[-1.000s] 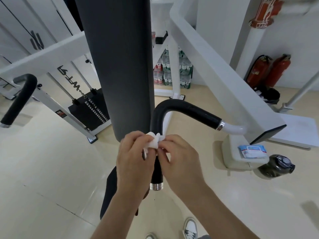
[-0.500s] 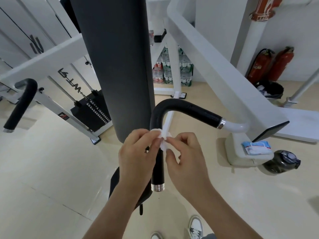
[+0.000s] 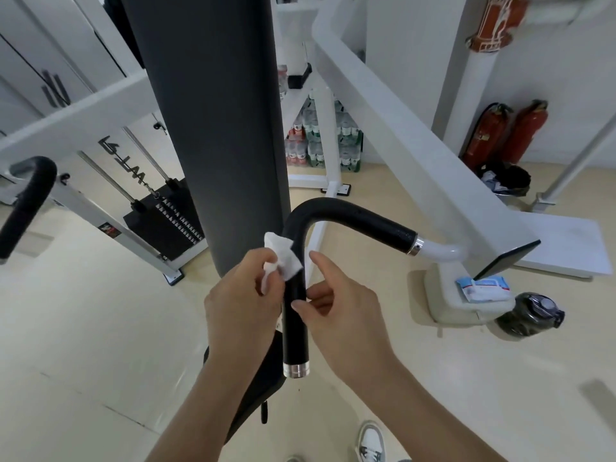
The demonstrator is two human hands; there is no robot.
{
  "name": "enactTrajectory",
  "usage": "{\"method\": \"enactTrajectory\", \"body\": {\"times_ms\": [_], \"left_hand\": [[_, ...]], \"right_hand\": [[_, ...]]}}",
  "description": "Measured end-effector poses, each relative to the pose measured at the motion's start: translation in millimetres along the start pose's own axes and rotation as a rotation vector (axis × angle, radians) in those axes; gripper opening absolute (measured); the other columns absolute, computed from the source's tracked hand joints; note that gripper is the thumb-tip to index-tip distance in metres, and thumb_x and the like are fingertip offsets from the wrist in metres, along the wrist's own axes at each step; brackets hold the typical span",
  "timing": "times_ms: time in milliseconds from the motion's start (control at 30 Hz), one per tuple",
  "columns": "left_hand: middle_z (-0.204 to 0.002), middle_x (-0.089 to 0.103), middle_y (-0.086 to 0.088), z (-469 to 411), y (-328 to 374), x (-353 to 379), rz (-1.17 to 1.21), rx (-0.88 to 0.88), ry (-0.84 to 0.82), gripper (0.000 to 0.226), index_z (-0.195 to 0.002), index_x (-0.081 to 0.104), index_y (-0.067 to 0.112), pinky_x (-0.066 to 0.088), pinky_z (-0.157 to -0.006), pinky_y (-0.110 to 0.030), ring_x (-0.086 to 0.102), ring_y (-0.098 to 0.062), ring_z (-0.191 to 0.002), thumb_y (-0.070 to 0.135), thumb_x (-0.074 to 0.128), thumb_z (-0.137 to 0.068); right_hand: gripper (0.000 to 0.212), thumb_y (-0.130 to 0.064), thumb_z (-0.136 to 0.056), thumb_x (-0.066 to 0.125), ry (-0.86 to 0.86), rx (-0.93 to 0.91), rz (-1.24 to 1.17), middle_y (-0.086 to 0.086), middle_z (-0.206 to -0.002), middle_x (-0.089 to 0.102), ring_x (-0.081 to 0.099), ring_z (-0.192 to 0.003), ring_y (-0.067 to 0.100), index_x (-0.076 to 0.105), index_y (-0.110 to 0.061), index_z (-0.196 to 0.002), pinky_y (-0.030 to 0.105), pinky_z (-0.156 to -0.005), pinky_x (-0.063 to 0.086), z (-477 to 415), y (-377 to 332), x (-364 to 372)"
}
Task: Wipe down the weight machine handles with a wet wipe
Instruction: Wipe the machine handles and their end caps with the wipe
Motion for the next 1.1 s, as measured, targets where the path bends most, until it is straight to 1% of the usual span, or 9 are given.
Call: {"method": "enactTrajectory", "body": {"times_ms": [133, 300, 367, 500, 633, 700, 867, 1000, 1100], "left_hand": [[-0.067, 0.065, 0.009, -2, 2, 0, 0.063, -0.005, -0.007, 0.012, -0.090, 0.066, 0.027, 0.045, -0.059, -0.021, 0.062, -0.011, -0.063, 0.016, 0.061, -0.089], [-0.061, 0.056, 0.013, 8, 19, -4, -0.065, 0.140, -0.034, 0.005, -0.087, 0.071, 0.026, 0.029, -0.052, -0.007, 0.049, -0.003, -0.052, 0.023, 0.069, -0.083], [-0.057, 0.050, 0.011, -6, 22, 1, -0.028, 0.133, -0.067, 0.004, -0.084, 0.067, 0.027, 0.032, -0.047, -0.011, 0.048, -0.007, -0.054, 0.027, 0.070, -0.082], [-0.058, 0.055, 0.011, -21, 12, 9, 0.295, -0.051, -0.105, 0.019, -0.095, 0.061, 0.031, 0.042, -0.053, -0.013, 0.051, -0.004, -0.055, 0.027, 0.072, -0.080], [-0.055, 0.056, 0.006, 2, 14, 6, 0.187, -0.011, -0.097, 0.011, -0.082, 0.064, 0.026, 0.046, -0.053, -0.022, 0.054, -0.009, -0.056, 0.034, 0.070, -0.082], [-0.055, 0.057, 0.008, -1, 18, 7, 0.175, -0.004, -0.100, 0.012, -0.078, 0.064, 0.026, 0.044, -0.050, -0.017, 0.055, -0.007, -0.055, 0.037, 0.068, -0.084], [-0.051, 0.051, 0.013, -20, 11, 12, 0.340, -0.124, -0.089, 0.006, -0.091, 0.064, 0.030, 0.037, -0.048, -0.008, 0.049, -0.002, -0.049, 0.031, 0.067, -0.086], [-0.053, 0.048, 0.012, -5, 21, 14, 0.158, -0.017, -0.173, 0.013, -0.100, 0.058, 0.030, 0.036, -0.051, -0.008, 0.050, -0.003, -0.052, 0.034, 0.062, -0.088], [-0.061, 0.049, 0.013, -22, 30, 13, 0.104, 0.001, -0.194, 0.016, -0.102, 0.055, 0.026, 0.038, -0.055, -0.017, 0.053, -0.004, -0.060, 0.035, 0.060, -0.089]], "right_hand": [[0.050, -0.032, -0.088, 0.063, -0.046, -0.055, 0.133, -0.010, -0.091, 0.061, 0.059, -0.084, 0.007, 0.047, -0.036, -0.135, 0.028, -0.084, 0.051, 0, -6, 6], [0.041, -0.029, -0.087, 0.065, -0.032, -0.070, 0.114, -0.011, -0.086, 0.062, 0.059, -0.081, 0.008, 0.049, -0.036, -0.124, 0.029, -0.080, 0.051, -3, -10, 3], [0.051, -0.026, -0.086, 0.067, -0.038, -0.052, 0.087, -0.014, -0.085, 0.062, 0.060, -0.081, 0.007, 0.044, -0.040, -0.129, 0.028, -0.081, 0.052, -4, -9, 2], [0.061, -0.025, -0.086, 0.067, -0.066, -0.053, 0.096, -0.015, -0.085, 0.061, 0.060, -0.081, 0.005, 0.037, -0.045, -0.135, 0.025, -0.082, 0.052, -4, -9, 3], [0.053, -0.025, -0.088, 0.062, -0.073, -0.104, 0.132, -0.008, -0.087, 0.061, 0.058, -0.082, 0.010, 0.044, -0.040, -0.135, 0.030, -0.082, 0.051, -4, -12, 4], [0.056, -0.026, -0.088, 0.063, -0.078, -0.098, 0.142, -0.010, -0.087, 0.061, 0.058, -0.083, 0.009, 0.041, -0.041, -0.137, 0.029, -0.082, 0.051, -5, -12, 4], [0.062, -0.022, -0.086, 0.067, -0.084, -0.059, 0.094, -0.017, -0.083, 0.061, 0.060, -0.080, 0.002, 0.039, -0.046, -0.135, 0.021, -0.081, 0.052, -4, -10, 4], [0.057, -0.015, -0.087, 0.061, -0.085, -0.080, 0.092, -0.015, -0.085, 0.063, 0.061, -0.082, 0.005, 0.044, -0.039, -0.136, 0.025, -0.081, 0.052, -3, -9, 3], [0.063, -0.009, -0.089, 0.055, -0.109, -0.092, 0.065, -0.011, -0.083, 0.064, 0.061, -0.079, 0.006, 0.036, -0.041, -0.141, 0.018, -0.076, 0.052, -2, -10, 2]]}}
Point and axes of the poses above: each hand's wrist, its own z-axis away from the middle knuckle, its own x-axis out of the palm, y = z × x, the point moved 8 cm from there along -z, towards the middle knuckle
